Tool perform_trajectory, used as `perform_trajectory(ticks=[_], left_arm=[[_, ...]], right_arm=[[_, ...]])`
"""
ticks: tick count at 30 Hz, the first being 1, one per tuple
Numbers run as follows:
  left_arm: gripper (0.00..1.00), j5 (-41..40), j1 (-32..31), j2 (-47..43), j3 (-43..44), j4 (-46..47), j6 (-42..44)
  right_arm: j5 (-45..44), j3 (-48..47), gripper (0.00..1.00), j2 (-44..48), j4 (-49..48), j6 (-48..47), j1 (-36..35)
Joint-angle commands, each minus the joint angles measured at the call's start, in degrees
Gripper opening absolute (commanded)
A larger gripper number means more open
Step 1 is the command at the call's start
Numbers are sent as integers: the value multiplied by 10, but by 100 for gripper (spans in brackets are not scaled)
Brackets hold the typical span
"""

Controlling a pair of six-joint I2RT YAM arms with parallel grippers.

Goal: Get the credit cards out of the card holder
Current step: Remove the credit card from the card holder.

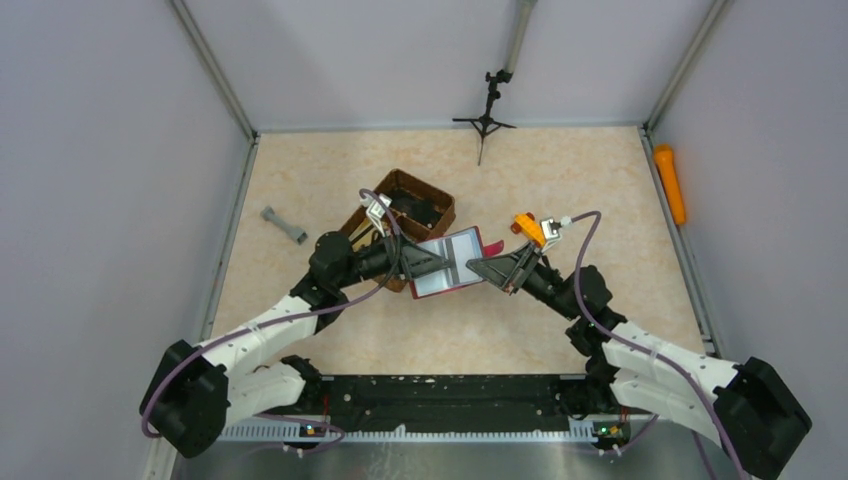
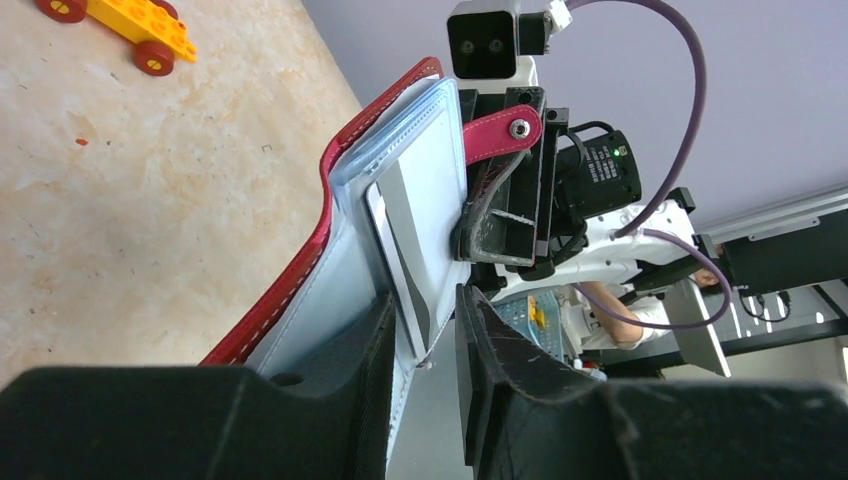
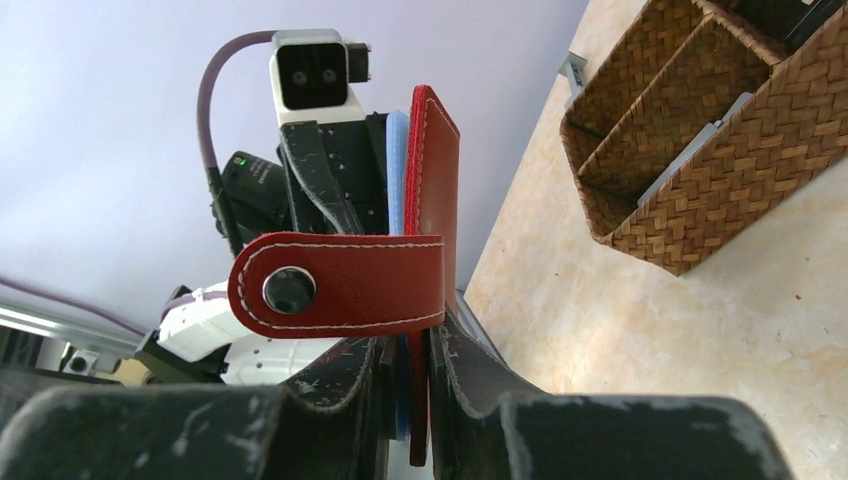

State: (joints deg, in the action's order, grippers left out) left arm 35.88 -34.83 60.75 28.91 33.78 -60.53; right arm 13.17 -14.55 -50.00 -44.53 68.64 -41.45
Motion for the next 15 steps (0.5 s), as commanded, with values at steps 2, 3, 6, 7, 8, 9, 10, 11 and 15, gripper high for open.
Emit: perform_trajectory(ticks=[2, 3, 6, 7, 8, 9, 10, 11, 15], left_arm=[[28, 28, -1, 18, -16, 128, -55], [26, 27, 0, 19, -21, 146, -69], [26, 26, 7, 23, -26, 152, -81], [28, 23, 9, 24, -22, 130, -77], [29, 20, 10, 25, -17, 95, -69], [30, 19, 12, 25, -10, 61, -59], [31, 20, 12, 25, -4, 40, -53], [32, 22, 12, 25, 0, 19, -53], [36, 38, 12, 34, 21, -21, -49]], right_arm=[[44, -6, 0, -6, -101, 29, -7], [43, -5, 0, -6, -103, 29, -7], [37, -2, 0, -1, -105, 28, -7], [33, -1, 0, 3, -103, 25, -7], [30, -1, 0, 7, -97, 19, -7], [27, -3, 0, 14, -87, 11, -7], [27, -6, 0, 19, -75, 1, -7], [28, -10, 0, 23, -62, -11, -7], [34, -13, 0, 26, -60, -18, -7]])
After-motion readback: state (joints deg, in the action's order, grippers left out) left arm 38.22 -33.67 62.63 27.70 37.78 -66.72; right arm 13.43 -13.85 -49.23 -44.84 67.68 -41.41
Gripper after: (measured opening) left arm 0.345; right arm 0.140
